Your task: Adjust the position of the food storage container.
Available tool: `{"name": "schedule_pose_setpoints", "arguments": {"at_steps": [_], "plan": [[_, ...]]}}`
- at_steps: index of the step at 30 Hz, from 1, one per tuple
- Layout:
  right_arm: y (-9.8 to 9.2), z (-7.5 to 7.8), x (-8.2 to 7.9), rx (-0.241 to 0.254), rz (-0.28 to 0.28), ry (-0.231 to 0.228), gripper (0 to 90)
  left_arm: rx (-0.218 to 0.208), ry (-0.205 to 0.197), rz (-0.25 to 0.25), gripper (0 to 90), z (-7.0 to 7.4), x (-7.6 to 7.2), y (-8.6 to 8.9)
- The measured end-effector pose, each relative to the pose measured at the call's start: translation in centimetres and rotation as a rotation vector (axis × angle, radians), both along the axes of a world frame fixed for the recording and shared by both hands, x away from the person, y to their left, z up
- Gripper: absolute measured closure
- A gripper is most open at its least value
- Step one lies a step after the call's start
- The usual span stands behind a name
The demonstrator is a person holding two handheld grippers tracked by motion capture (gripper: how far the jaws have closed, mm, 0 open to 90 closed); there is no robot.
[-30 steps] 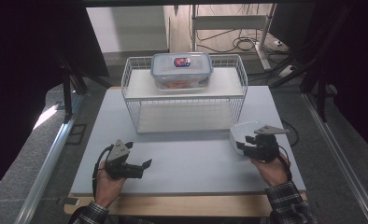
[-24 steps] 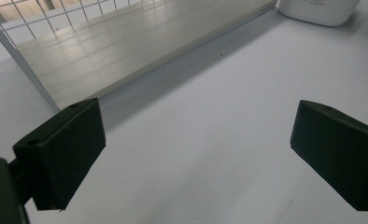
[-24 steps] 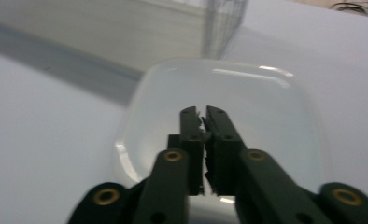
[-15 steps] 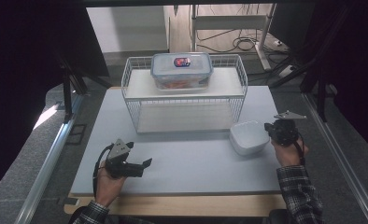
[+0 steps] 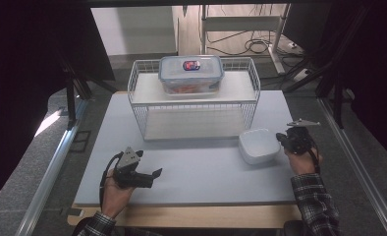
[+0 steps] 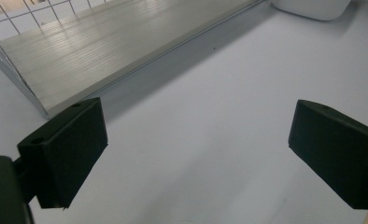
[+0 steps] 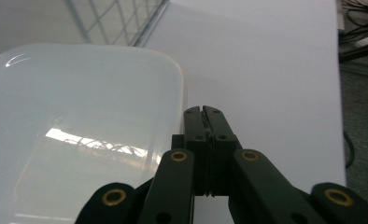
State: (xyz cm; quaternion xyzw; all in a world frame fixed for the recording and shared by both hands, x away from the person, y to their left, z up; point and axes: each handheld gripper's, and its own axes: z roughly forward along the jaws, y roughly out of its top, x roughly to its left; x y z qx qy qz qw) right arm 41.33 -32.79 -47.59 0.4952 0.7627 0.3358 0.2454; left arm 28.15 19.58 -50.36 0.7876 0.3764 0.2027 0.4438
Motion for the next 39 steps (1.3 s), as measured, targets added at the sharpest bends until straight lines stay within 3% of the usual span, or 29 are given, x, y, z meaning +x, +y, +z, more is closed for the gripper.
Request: {"name": "schedule_pose_setpoints", "arguments": {"at_steps": [14,17,19,24,27,30,34,36,37,39], "plan": [[4.0,-0.2,-1.6,0.051,0.12,0.041,89.6,-0.016,0.036,-0.003,4.9,-0.1,0.2,-0.5],[5.2,-0.3,-1.9,0.058,0.153,0.049,89.5,0.011,0.045,0.011,4.9,-0.1,0.4,-0.9],[6.6,-0.3,-2.2,0.052,0.196,0.049,89.4,0.01,0.055,0.001,5.2,-0.2,0.5,-1.1],[8.3,-0.4,-2.4,0.066,0.234,0.056,89.4,0.027,0.064,0.004,7.8,-0.1,1.1,-1.7],[9.5,-0.5,-2.7,0.076,0.263,0.059,89.4,0.038,0.055,0.01,13.5,0.0,1.4,-2.0],[10.7,-0.6,-3.0,0.083,0.292,0.065,89.4,0.019,0.068,0.009,21.7,0.1,1.7,-2.1],[12.1,-0.8,-3.4,0.092,0.326,0.071,89.4,0.041,0.073,0.007,33.1,0.1,2.3,-2.4],[12.8,-0.9,-3.6,0.097,0.34,0.072,89.4,0.04,0.08,0.001,38.2,0.0,2.7,-2.5],[13.4,-0.9,-3.7,0.099,0.353,0.071,89.4,0.037,0.083,-0.002,44.9,0.0,2.9,-2.5],[13.7,-1.0,-3.7,0.103,0.357,0.071,89.4,0.028,0.092,-0.001,47.3,-0.1,3.3,-2.5]]}}
